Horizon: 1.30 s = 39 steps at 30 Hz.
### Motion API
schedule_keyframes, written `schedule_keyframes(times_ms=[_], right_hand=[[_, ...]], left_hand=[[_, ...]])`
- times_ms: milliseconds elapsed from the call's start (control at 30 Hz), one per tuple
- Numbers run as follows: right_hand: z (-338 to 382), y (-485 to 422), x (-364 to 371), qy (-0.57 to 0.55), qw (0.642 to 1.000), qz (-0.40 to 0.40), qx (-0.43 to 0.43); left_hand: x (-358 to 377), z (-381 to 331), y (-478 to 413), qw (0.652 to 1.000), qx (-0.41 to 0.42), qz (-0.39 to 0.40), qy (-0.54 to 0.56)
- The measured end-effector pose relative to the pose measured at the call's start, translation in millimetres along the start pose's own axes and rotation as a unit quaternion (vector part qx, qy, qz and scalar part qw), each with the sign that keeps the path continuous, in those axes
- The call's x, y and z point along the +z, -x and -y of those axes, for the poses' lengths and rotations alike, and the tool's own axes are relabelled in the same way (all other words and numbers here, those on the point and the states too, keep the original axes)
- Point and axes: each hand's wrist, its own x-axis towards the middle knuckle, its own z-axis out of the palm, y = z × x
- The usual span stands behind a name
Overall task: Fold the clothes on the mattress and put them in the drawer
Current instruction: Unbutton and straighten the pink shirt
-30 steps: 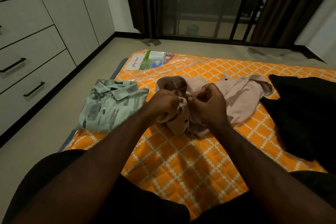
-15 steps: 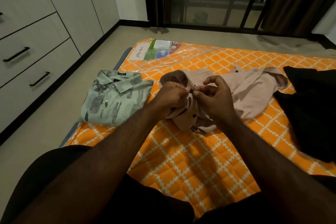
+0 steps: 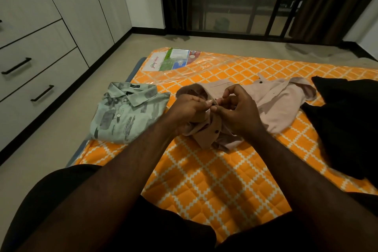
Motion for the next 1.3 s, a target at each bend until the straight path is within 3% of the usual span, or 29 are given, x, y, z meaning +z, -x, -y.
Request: schedule_keyframes(times_ms=[400,600,833,1000,1067,1167,1300], right_hand=[[-8,-2,3,0.015,0.999,-0.047,-0.022],[-8,-2,4,0.002,0.998,-0.069,-0.010],[-17,-2,5,-0.012,0.995,-0.086,0.047],[-27,0,7,-0.005,0.992,-0.099,0.074],[-25,1,7,0.037,0.993,-0.097,0.047],[-18,5,9,0.132,0.985,-0.080,-0.072],[-13,6,7,0.133,0.983,-0.061,-0.109]], left_hand=[[-1,1,-1,0.994,0.035,0.059,0.084],[5,1,-2,0.994,0.075,-0.039,0.068],[21,15,-6,0.987,0.140,-0.075,0.026],[30,18,-6,0.956,0.247,-0.095,-0.130],[30,14,-5,0.925,0.316,-0.067,-0.202],[25,12,-3,0.888,0.365,-0.056,-0.273],[15,7,-3,0.914,0.302,-0.024,-0.271]])
